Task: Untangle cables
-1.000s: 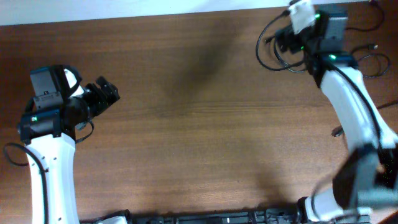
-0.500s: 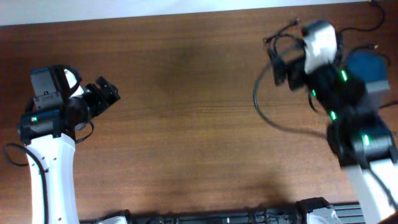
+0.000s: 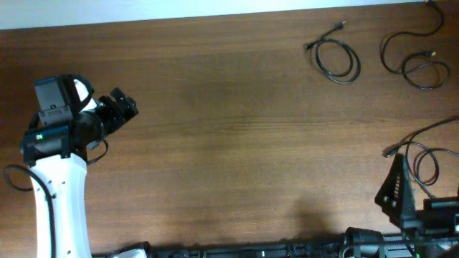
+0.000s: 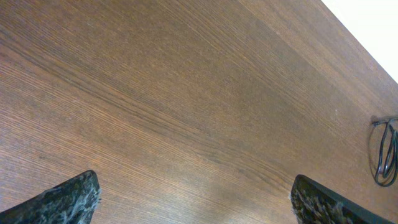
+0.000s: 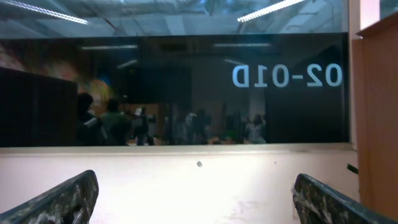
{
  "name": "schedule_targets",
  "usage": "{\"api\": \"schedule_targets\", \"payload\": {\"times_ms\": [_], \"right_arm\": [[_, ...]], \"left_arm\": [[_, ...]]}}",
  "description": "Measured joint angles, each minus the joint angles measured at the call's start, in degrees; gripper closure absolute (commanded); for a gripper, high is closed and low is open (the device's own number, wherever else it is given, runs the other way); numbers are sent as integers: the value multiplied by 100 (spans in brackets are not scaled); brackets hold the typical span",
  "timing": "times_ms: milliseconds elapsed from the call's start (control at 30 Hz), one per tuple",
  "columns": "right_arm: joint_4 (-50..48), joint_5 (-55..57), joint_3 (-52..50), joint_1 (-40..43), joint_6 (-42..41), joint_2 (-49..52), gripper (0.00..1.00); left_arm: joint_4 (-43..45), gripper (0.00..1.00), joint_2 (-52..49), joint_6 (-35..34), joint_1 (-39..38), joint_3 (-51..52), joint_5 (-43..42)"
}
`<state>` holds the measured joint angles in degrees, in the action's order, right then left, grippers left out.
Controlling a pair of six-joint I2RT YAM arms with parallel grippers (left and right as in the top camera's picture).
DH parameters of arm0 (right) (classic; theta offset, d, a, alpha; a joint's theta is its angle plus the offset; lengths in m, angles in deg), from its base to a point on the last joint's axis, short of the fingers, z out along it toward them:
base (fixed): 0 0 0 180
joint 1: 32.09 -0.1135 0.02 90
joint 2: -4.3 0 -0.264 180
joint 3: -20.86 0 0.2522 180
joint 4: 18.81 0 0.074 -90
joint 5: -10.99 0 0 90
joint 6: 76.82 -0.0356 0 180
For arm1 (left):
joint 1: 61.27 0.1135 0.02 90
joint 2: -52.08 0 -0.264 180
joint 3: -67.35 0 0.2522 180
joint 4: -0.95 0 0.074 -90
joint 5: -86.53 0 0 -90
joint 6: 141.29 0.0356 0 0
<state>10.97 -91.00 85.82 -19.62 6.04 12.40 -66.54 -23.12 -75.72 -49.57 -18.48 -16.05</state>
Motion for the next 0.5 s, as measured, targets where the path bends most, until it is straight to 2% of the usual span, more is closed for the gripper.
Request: {"api": "schedule_targets", "payload": {"times_ms": [100, 200, 367, 500], "right_arm": [[122, 4, 175, -103, -20, -695, 2], [170, 4, 518, -210, -20, -737, 1], [-579, 50, 518, -308, 17, -737, 1], [-678, 789, -28, -310, 94, -737, 2]], "left_arm": [[0, 1, 0, 0, 0, 0, 0], [-7, 1, 0, 0, 0, 0, 0], [-4, 1, 0, 0, 0, 0, 0], [2, 1, 0, 0, 0, 0, 0]]}}
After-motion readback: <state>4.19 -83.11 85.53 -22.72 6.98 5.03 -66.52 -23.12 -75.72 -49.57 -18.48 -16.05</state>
